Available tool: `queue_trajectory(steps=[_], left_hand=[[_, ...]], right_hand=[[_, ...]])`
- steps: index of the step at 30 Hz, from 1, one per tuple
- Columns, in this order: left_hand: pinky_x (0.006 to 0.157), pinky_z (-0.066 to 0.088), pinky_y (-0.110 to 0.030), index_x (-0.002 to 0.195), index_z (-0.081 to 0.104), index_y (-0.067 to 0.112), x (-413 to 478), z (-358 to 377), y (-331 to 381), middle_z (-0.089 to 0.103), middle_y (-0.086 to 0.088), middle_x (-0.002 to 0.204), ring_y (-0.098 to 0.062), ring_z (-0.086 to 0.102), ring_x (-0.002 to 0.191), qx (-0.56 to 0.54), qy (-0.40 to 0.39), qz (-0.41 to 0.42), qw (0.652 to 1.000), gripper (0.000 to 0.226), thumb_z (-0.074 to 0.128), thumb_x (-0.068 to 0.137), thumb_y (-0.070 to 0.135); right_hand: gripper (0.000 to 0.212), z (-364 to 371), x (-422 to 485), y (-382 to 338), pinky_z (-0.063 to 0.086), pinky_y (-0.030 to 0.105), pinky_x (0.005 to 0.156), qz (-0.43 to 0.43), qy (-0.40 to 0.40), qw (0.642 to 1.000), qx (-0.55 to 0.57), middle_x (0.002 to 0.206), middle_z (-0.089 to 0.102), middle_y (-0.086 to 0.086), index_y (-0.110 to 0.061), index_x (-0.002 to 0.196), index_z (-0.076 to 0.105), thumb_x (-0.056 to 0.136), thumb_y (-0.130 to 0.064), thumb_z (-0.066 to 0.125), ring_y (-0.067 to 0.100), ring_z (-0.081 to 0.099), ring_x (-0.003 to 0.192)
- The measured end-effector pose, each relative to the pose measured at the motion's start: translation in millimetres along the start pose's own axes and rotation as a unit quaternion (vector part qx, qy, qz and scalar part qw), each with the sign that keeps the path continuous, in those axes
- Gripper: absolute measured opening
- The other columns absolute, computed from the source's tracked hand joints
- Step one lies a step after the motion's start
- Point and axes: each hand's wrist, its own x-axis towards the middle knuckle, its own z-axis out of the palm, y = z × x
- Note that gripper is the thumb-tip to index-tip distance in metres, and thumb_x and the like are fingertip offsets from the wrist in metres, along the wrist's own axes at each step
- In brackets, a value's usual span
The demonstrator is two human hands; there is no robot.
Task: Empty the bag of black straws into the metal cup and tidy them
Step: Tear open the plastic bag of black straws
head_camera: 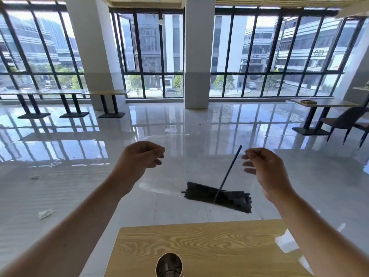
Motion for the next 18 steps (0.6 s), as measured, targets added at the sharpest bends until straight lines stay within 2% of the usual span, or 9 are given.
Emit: queue_trajectory(steps=[4,6,8,11,13,15,17,18], left_hand=[[0.076,0.056,-0.035,0.077,0.081,0.022,2,1,2,0.078,-0.006,0.082,-0.018,0.072,0.07,-0.02,-0.012,0.009,1.0,0.014,0.078,0.089,0.017],[0.074,0.055,-0.034,0.077,0.08,0.02,2,-1,4,0.078,-0.008,0.085,-0.019,0.072,0.068,-0.065,-0.037,-0.003,0.997,0.007,0.078,0.084,0.022],[0.074,0.057,-0.035,0.081,0.08,0.014,3,-6,5,0.079,-0.012,0.091,-0.024,0.074,0.07,-0.14,-0.094,-0.031,0.985,0.013,0.077,0.08,0.027],[0.092,0.055,-0.049,0.092,0.079,0.002,5,-16,8,0.077,-0.025,0.106,-0.039,0.073,0.081,-0.28,-0.221,-0.088,0.93,0.039,0.069,0.076,0.036],[0.102,0.052,-0.058,0.104,0.078,-0.002,6,-23,7,0.074,-0.028,0.116,-0.04,0.073,0.087,-0.335,-0.303,-0.122,0.884,0.046,0.063,0.081,0.034],[0.097,0.055,-0.058,0.121,0.073,-0.002,10,-26,6,0.073,-0.026,0.123,-0.032,0.075,0.084,-0.318,-0.36,-0.16,0.862,0.043,0.064,0.087,0.023],[0.089,0.059,-0.052,0.138,0.062,0.002,15,-21,9,0.068,-0.024,0.133,-0.029,0.075,0.085,-0.203,-0.395,-0.169,0.88,0.044,0.063,0.095,0.01],[0.088,0.06,-0.049,0.143,0.058,0.006,18,-15,11,0.064,-0.022,0.14,-0.029,0.075,0.091,-0.138,-0.41,-0.157,0.888,0.045,0.064,0.098,0.009]], right_hand=[[0.015,0,1,-4,0.063,0.033,0.062,0.031,-0.016,0.998,0.046,0.101,0.082,0.009,-0.015,0.103,0.073,0.109,-0.018,0.06,0.025,0.079,0.08],[0.017,2,4,-8,0.063,0.039,0.069,0.055,-0.037,0.995,0.079,0.107,0.083,0.008,-0.014,0.105,0.071,0.111,-0.02,0.057,0.029,0.081,0.089],[0.018,4,4,-13,0.062,0.044,0.076,0.074,-0.038,0.991,0.104,0.109,0.083,0.009,-0.014,0.104,0.07,0.111,-0.02,0.055,0.033,0.081,0.092],[0.018,7,5,-22,0.063,0.046,0.079,0.079,-0.048,0.984,0.149,0.111,0.082,0.014,-0.015,0.098,0.068,0.11,-0.018,0.055,0.033,0.08,0.091],[0.019,7,5,-30,0.065,0.044,0.077,0.076,-0.069,0.979,0.177,0.112,0.081,0.015,-0.016,0.096,0.066,0.11,-0.017,0.054,0.034,0.08,0.091],[0.021,9,4,-36,0.067,0.042,0.076,0.071,-0.092,0.975,0.187,0.112,0.081,0.016,-0.016,0.095,0.067,0.11,-0.018,0.053,0.034,0.08,0.091],[0.021,15,2,-39,0.066,0.042,0.074,0.069,-0.113,0.974,0.183,0.111,0.081,0.017,-0.016,0.096,0.068,0.11,-0.02,0.053,0.034,0.08,0.089],[0.02,19,1,-40,0.066,0.042,0.074,0.069,-0.121,0.973,0.182,0.11,0.081,0.017,-0.016,0.096,0.068,0.109,-0.02,0.054,0.033,0.08,0.087]])
